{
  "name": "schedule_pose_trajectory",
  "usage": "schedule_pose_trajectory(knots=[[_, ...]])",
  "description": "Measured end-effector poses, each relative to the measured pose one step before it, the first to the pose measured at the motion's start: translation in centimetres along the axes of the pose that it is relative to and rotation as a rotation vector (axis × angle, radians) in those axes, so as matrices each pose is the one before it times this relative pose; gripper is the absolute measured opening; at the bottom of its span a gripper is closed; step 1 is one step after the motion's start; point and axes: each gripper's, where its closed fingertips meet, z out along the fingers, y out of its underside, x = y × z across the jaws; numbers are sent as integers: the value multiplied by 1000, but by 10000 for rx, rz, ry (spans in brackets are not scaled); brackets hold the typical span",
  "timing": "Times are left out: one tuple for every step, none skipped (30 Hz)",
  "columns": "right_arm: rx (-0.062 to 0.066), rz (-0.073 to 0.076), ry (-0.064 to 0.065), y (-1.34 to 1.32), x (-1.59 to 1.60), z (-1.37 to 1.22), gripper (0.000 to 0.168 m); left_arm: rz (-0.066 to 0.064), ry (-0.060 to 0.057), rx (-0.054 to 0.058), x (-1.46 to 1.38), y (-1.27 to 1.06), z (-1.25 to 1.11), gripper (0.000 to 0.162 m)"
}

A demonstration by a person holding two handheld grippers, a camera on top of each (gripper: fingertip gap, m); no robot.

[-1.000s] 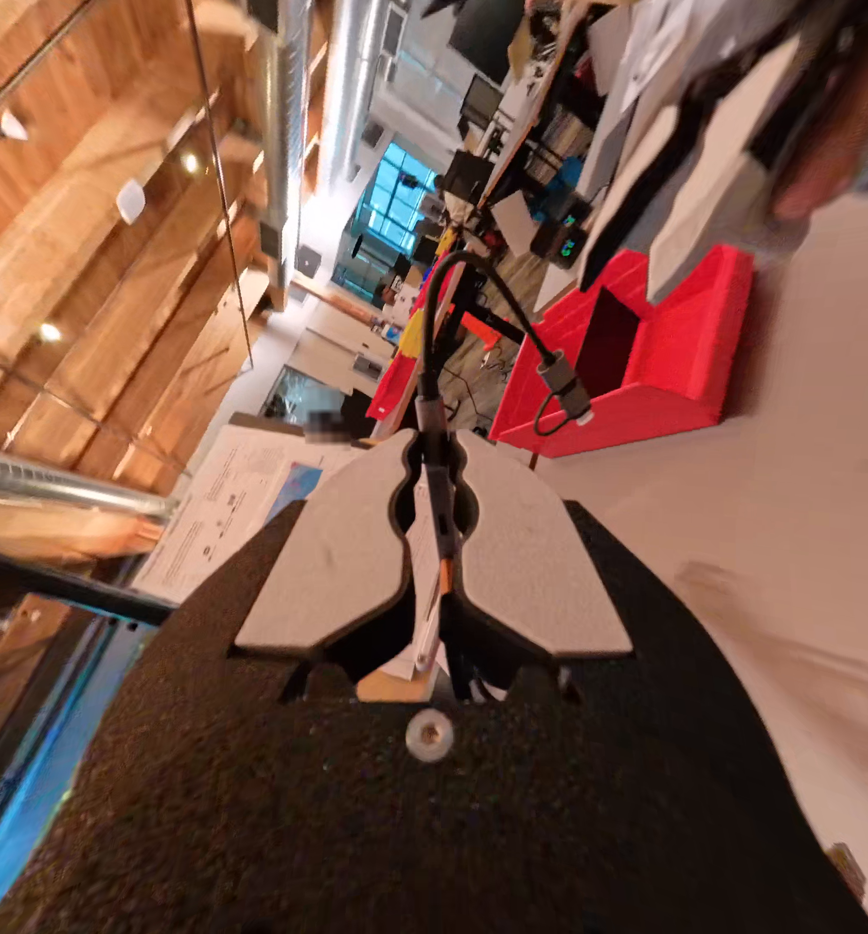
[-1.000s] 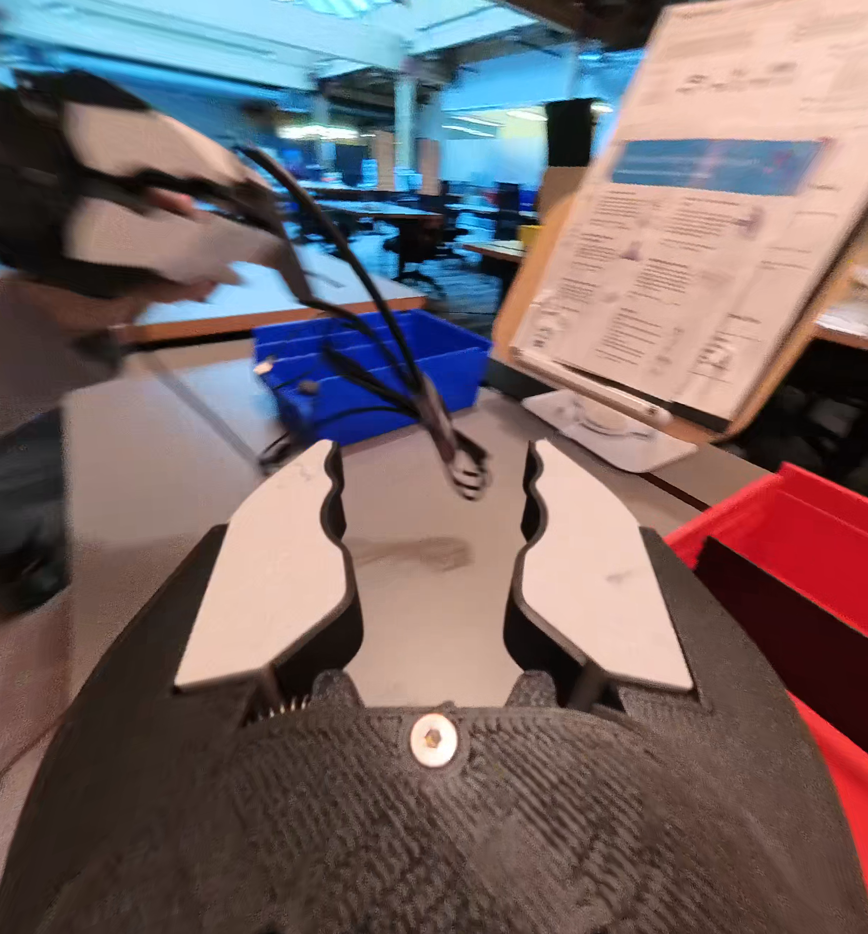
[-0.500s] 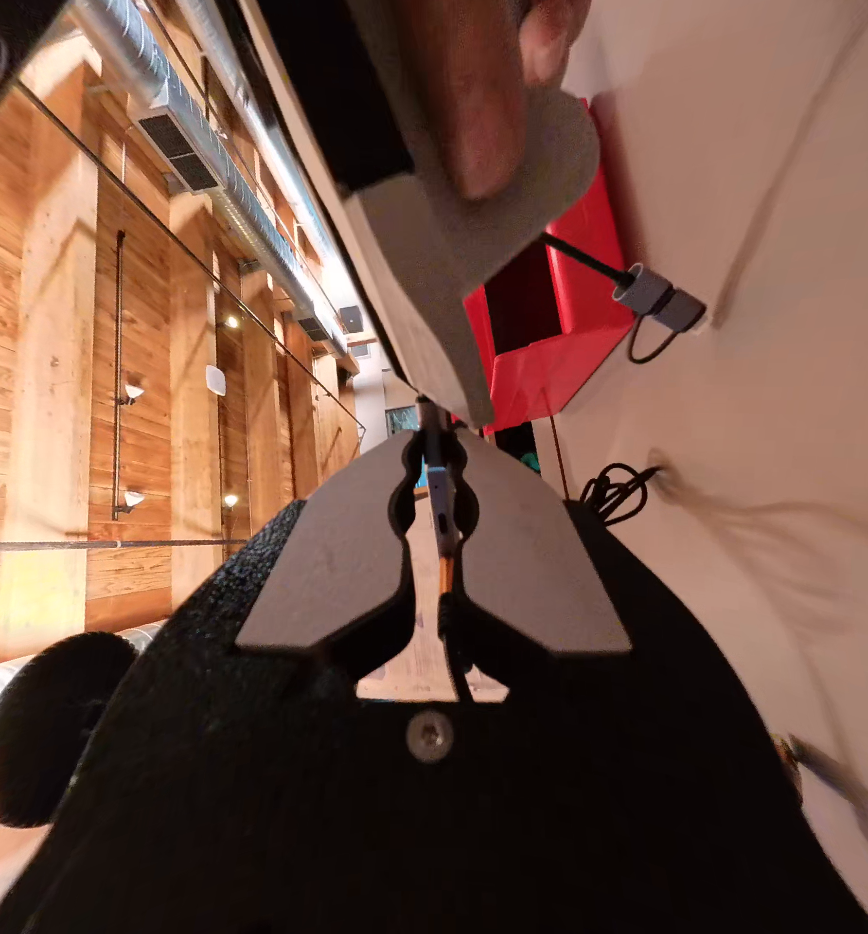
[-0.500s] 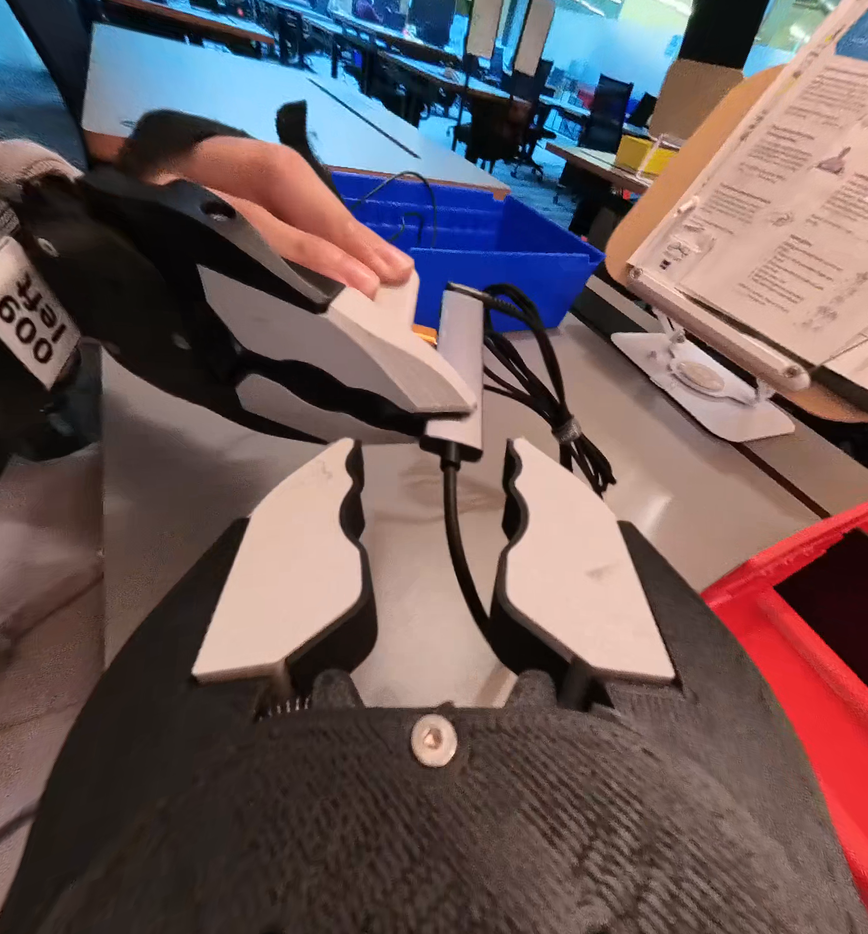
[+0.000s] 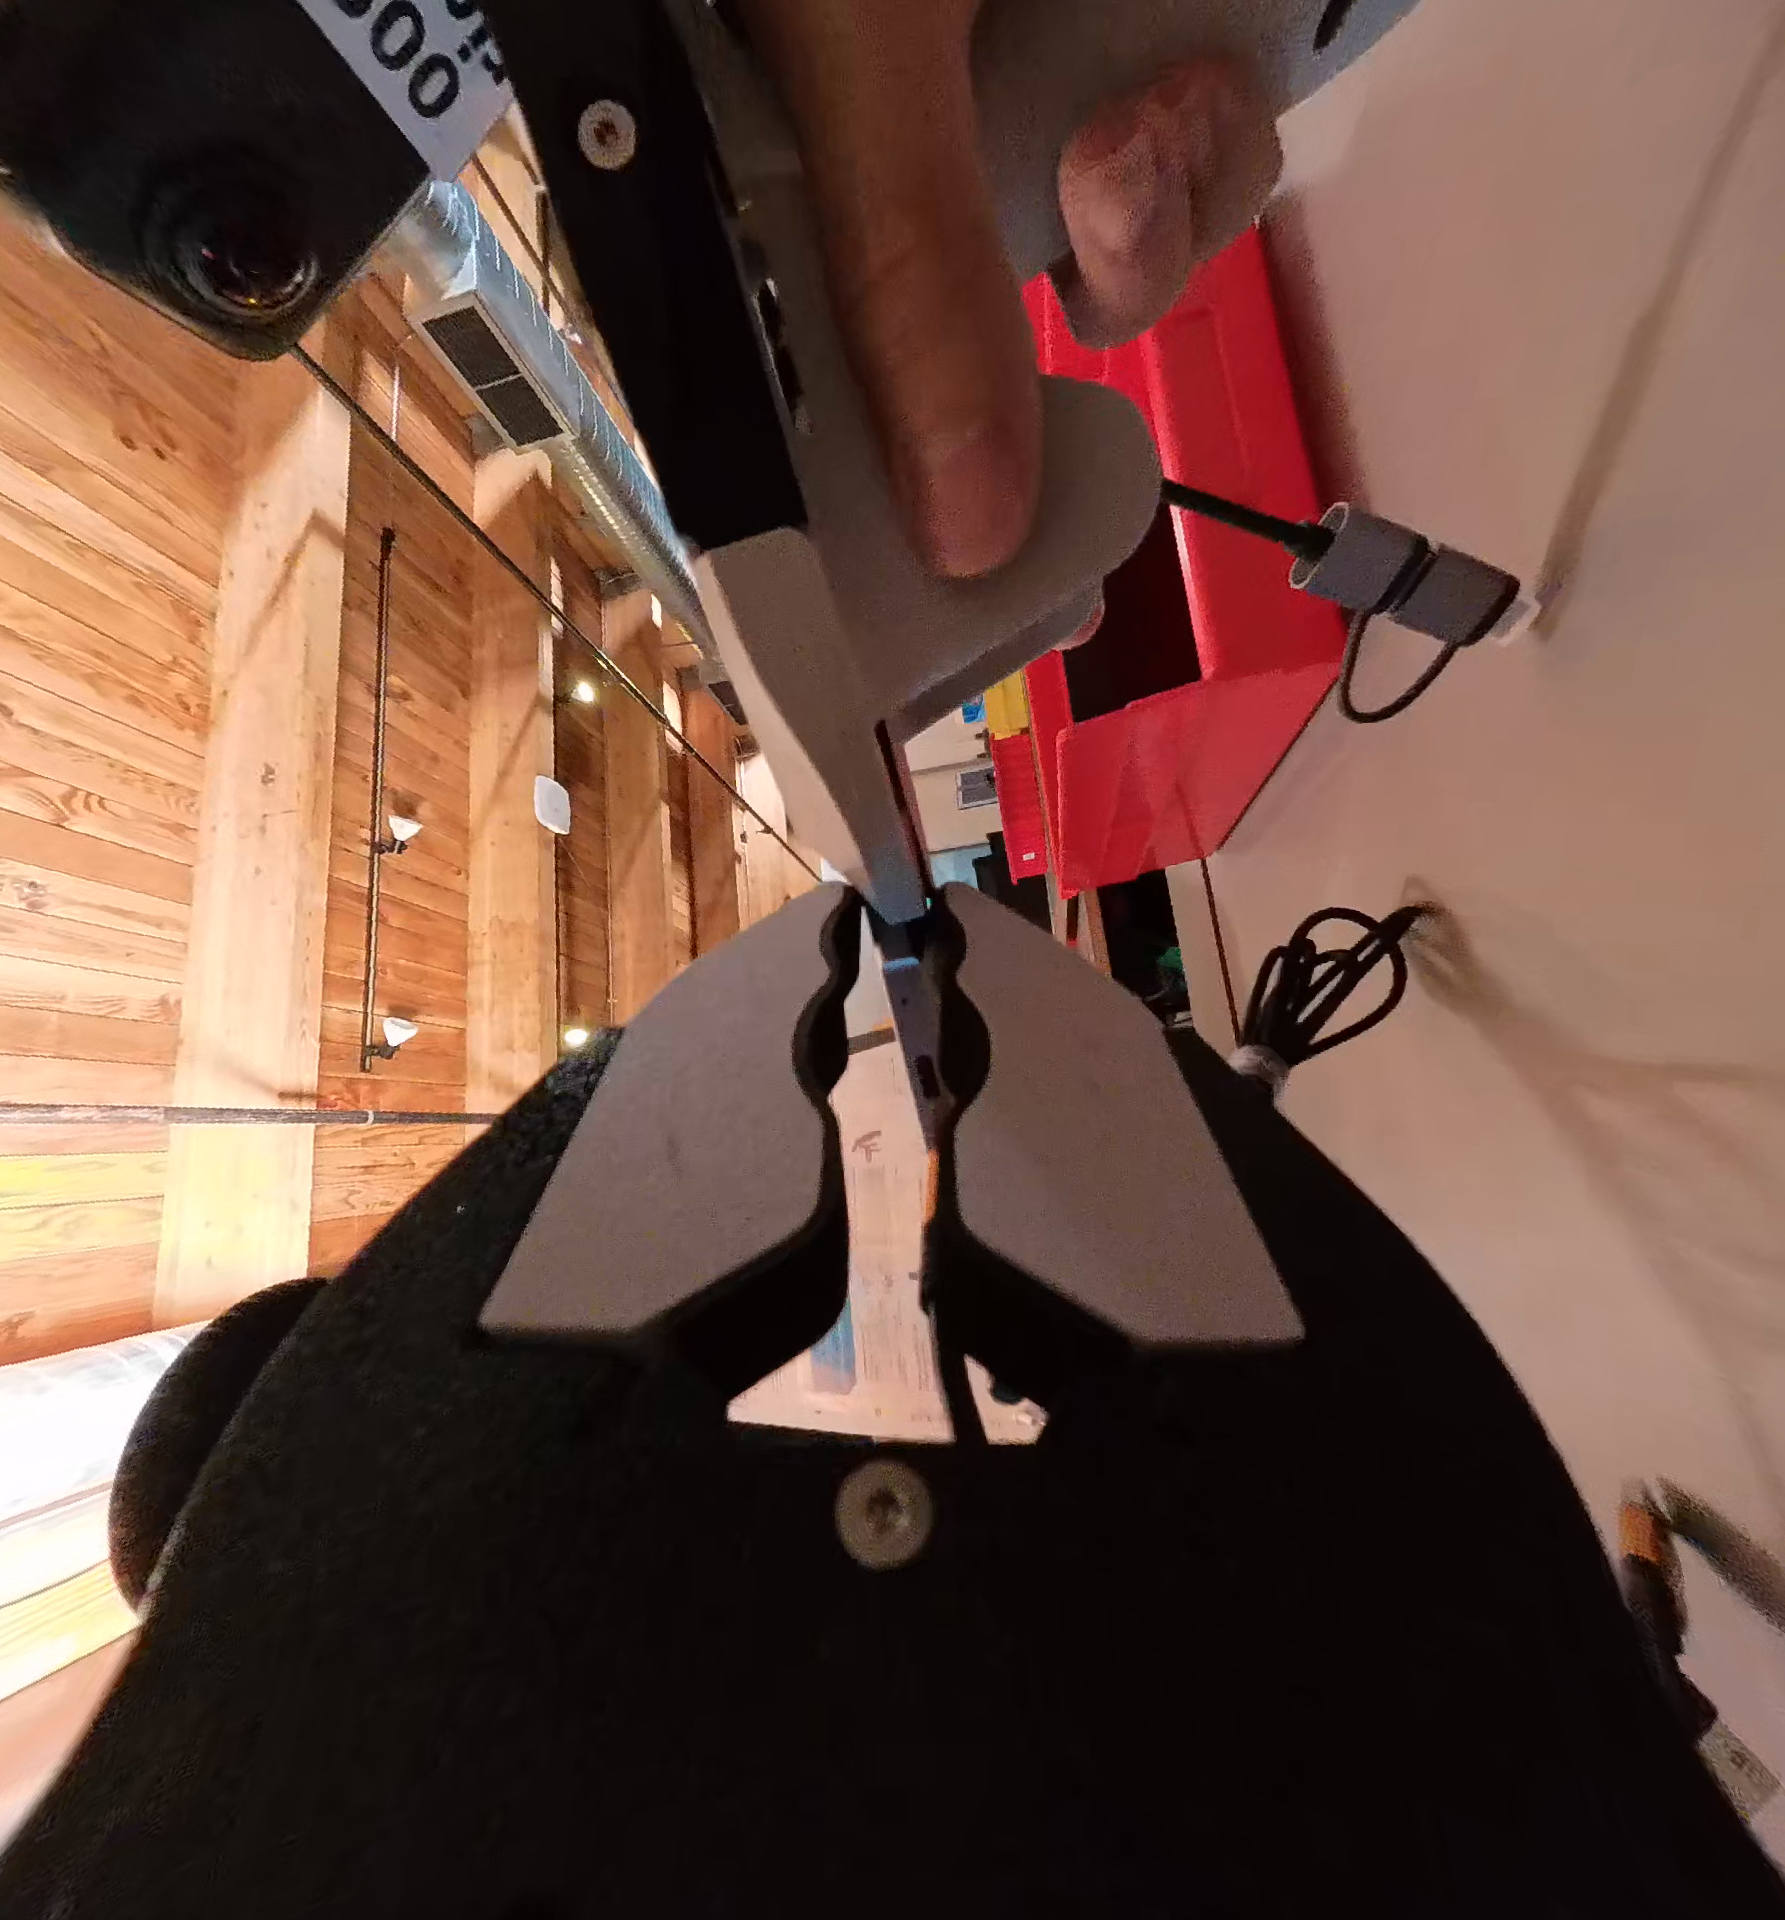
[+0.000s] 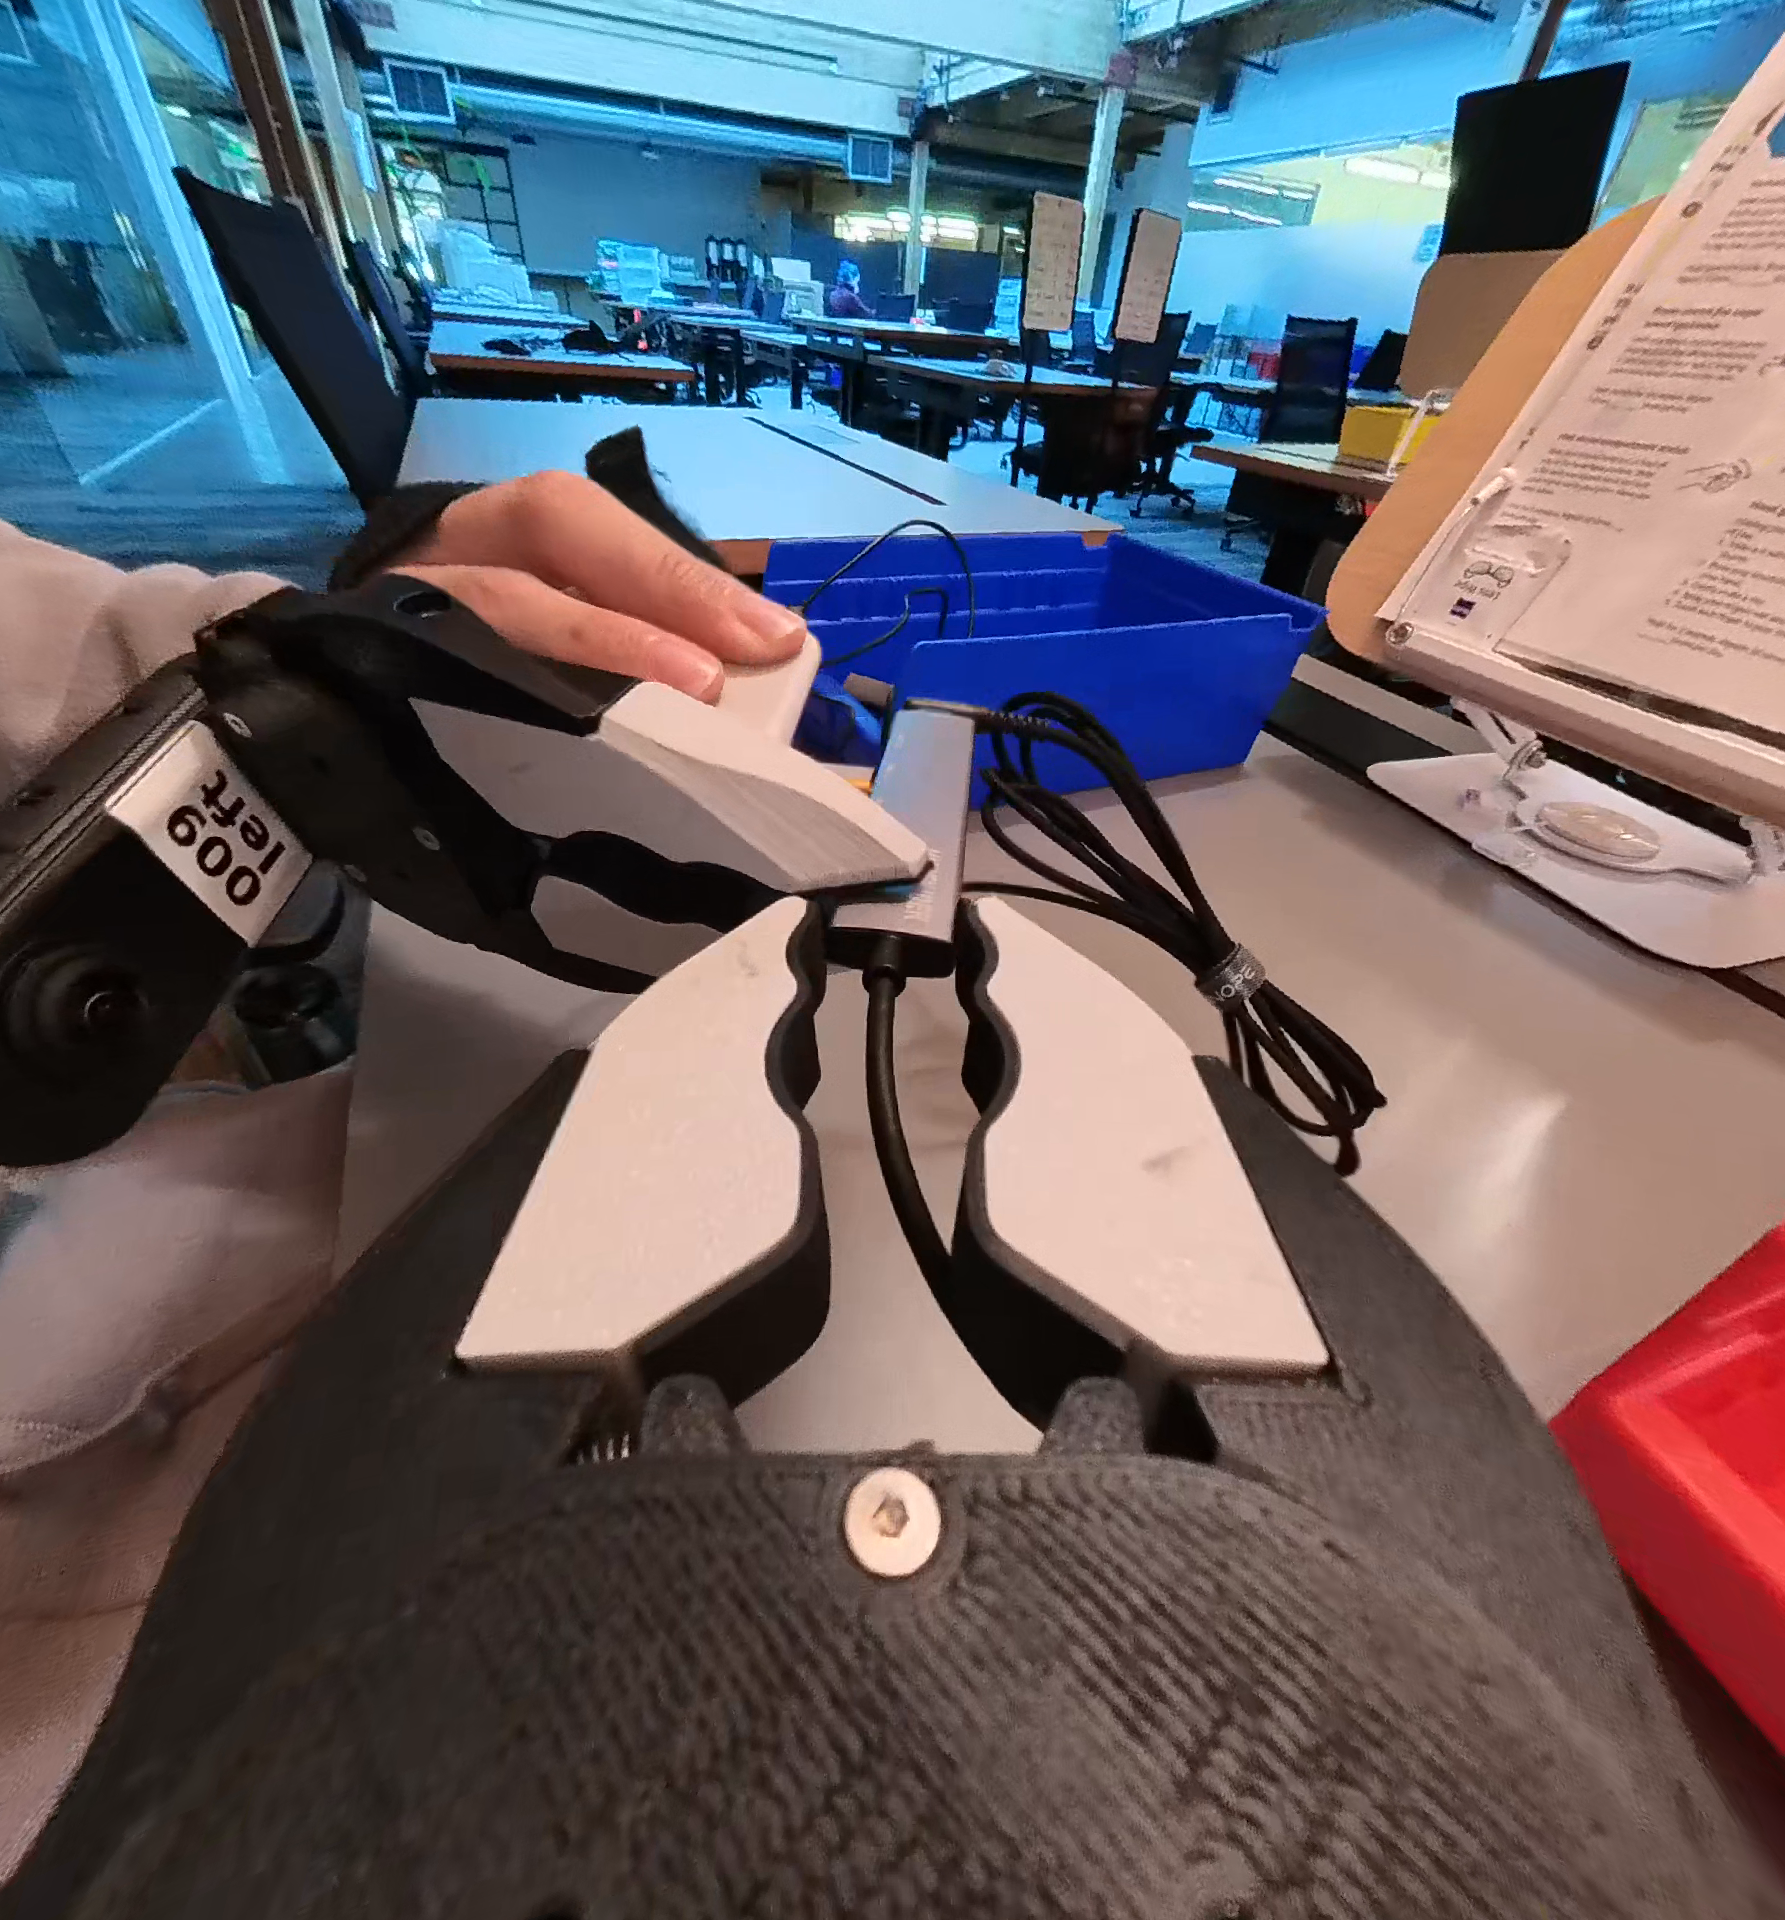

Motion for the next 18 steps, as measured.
schedule_pose_trajectory(knots=[[7, 95, -52, 146, 50, -30, 24, -141, 47, 18, 33, 64, -48, 23], [-48, -53, -1, 220, 119, -73, 24, -268, 84, -31, 12, 180, -47, 27], [-52, -139, 99, 239, 237, -151, 24, -427, 93, -97, -73, 334, -62, 31], [-17, -44, 154, 135, 303, -187, 24, -562, 87, -109, -194, 414, -103, 37], [5, 60, 178, 69, 373, -199, 24, -654, 110, -49, -252, 405, -184, 42], [56, 26, 194, 6, 412, -209, 24, -744, 138, -26, -304, 413, -257, 48], [18, -28, 95, 64, 275, -170, 24, -883, 145, -56, -375, 446, -292, 50], [20, -63, 33, 57, 184, -150, 24, -1056, 210, -32, -356, 406, -322, 51], [67, -8, 74, 2, 223, -151, 24, -1194, 286, 40, -300, 310, -361, 54], [68, 47, 41, 1, 198, -119, 24, -1271, 239, 71, -373, 273, -387, 55], [92, 85, 37, -30, 185, -114, 24, -1332, 192, 47, -448, 300, -376, 55], [84, 104, 33, -44, 172, -102, 24, -1414, 211, 35, -437, 291, -374, 57], [105, 29, 41, -71, 134, -91, 24, -1507, 273, 93, -382, 135, -410, 58], [70, -65, 24, -16, 52, -86, 24, -1605, 403, 122, -226, 32, -430, 55], [27, -149, -61, 1, -94, -93, 24, -1732, 449, 40, -192, 80, -402, 55], [61, -163, -73, -56, -125, -95, 24, -1834, 415, -9, -304, 111, -383, 58], [66, -118, -31, -84, -80, -84, 24, -1878, 462, -13, -282, 130, -372, 55], [66, -152, -21, -81, -94, -76, 24, -1899, 538, -162, -286, 360, -313, 51]])
